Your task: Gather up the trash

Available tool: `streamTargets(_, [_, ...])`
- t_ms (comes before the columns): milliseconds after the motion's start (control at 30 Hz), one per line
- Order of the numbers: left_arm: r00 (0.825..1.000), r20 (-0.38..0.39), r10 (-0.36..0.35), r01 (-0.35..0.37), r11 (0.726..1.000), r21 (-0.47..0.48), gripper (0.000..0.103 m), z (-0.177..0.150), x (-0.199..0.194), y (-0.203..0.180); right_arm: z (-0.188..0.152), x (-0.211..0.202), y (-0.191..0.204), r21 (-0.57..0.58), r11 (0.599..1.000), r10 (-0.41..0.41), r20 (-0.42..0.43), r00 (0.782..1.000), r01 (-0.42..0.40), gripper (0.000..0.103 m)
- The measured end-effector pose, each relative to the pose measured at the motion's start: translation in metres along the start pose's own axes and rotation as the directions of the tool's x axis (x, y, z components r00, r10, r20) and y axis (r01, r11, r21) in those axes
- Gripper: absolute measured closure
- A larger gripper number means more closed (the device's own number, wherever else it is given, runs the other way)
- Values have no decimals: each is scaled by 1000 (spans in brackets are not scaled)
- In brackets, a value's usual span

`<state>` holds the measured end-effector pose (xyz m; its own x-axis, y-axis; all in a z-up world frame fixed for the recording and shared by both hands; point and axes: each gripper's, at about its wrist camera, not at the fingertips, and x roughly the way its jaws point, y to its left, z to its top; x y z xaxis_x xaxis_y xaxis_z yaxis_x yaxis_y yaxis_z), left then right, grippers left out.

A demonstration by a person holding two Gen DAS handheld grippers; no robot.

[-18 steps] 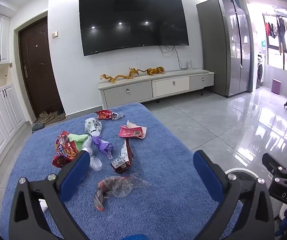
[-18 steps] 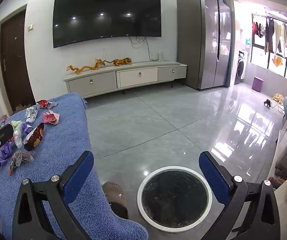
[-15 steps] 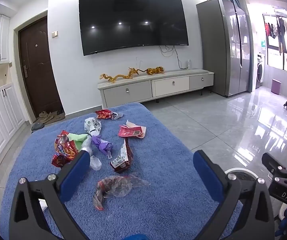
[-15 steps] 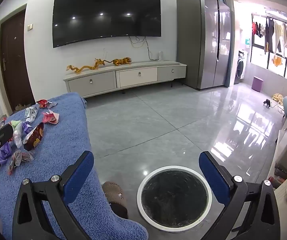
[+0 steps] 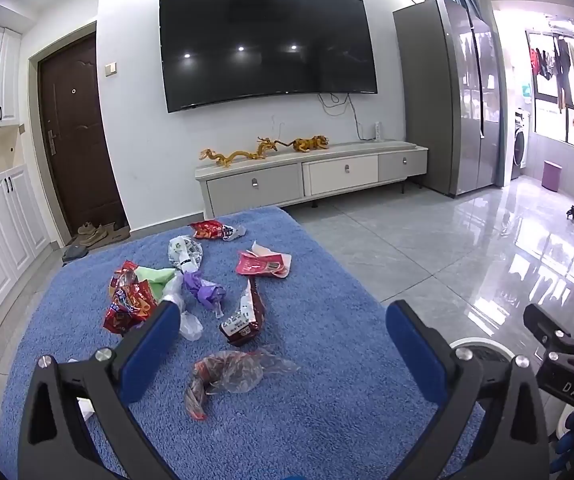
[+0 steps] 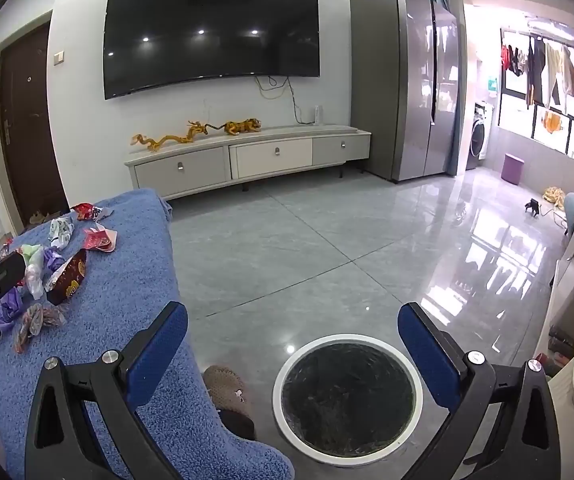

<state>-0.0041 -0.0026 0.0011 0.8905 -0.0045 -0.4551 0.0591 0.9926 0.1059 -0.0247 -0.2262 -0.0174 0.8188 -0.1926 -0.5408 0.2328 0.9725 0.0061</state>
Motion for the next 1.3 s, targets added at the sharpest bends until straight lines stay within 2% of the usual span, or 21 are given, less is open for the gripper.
streamTargets(267, [1000,26,3,-2,1000,-10,0,4,-10,3,1,-5,-1,4,1000,-3,19,1000,3,0])
streamTargets(600, [999,51,-7,6,999,33,0,2,-21,-3,3,-14,0,4,1000,10,37,999,-10,0])
streamTargets(1033, [997,35,-63,63,998,4,0,9,-36,8,8,-34,-3,13,1000,-4,100,995,3,0])
streamTargets(1300, [999,2,-36,36,999,-13,0,2,-20,23,5,-23,-8,32,1000,-1,70,998,-2,0])
